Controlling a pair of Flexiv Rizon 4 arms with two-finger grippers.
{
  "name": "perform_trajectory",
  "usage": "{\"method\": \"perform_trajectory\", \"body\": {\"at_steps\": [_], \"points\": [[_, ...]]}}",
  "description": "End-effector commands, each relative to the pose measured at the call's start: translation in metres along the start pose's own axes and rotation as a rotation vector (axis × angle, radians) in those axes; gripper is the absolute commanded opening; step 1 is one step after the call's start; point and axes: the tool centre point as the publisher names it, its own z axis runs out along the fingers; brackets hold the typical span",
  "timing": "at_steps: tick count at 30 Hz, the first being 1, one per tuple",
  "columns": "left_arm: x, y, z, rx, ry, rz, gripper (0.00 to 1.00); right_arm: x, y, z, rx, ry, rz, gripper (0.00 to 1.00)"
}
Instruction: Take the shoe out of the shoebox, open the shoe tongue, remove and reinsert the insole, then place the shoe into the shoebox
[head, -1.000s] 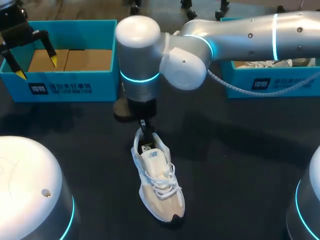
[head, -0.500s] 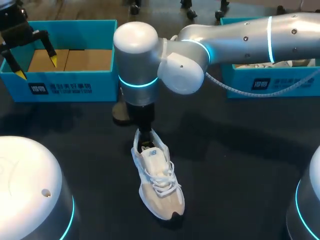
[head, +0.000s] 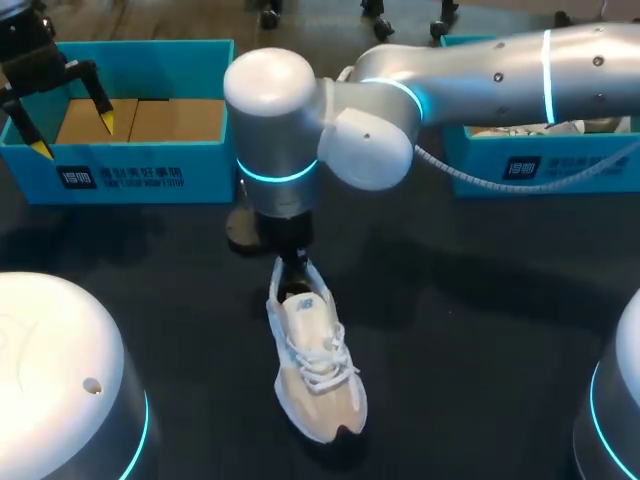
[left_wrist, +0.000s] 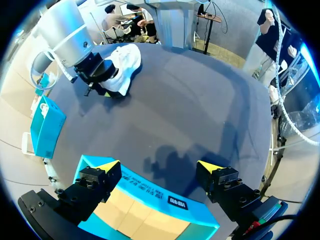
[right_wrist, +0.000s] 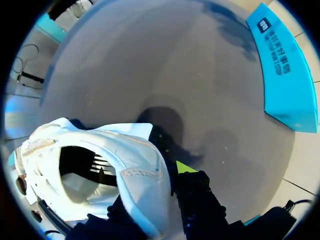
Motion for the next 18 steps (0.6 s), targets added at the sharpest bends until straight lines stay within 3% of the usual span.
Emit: {"method": "perform_trajectory", "body": {"at_steps": [1, 7, 10, 18], "points": [[0.000, -0.001, 0.000, -0.003, 0.001, 0.000, 1.00, -0.002, -0.030, -0.038, -0.003, -0.010, 0.003, 0.00], [0.000, -0.001, 0.000, -0.003, 0.001, 0.000, 1.00, -0.014, -0.065, -0.089, 0.062, -0.039, -0.001, 0.00], [0.000, -0.001, 0.000, -0.003, 0.001, 0.000, 1.00, -0.022, -0.085, -0.113, 0.055, -0.052, -0.036, 0.00], [0.000, -0.001, 0.000, -0.003, 0.001, 0.000, 1.00, -0.022, -0.085, -0.113, 0.055, -0.052, -0.036, 0.00]]}}
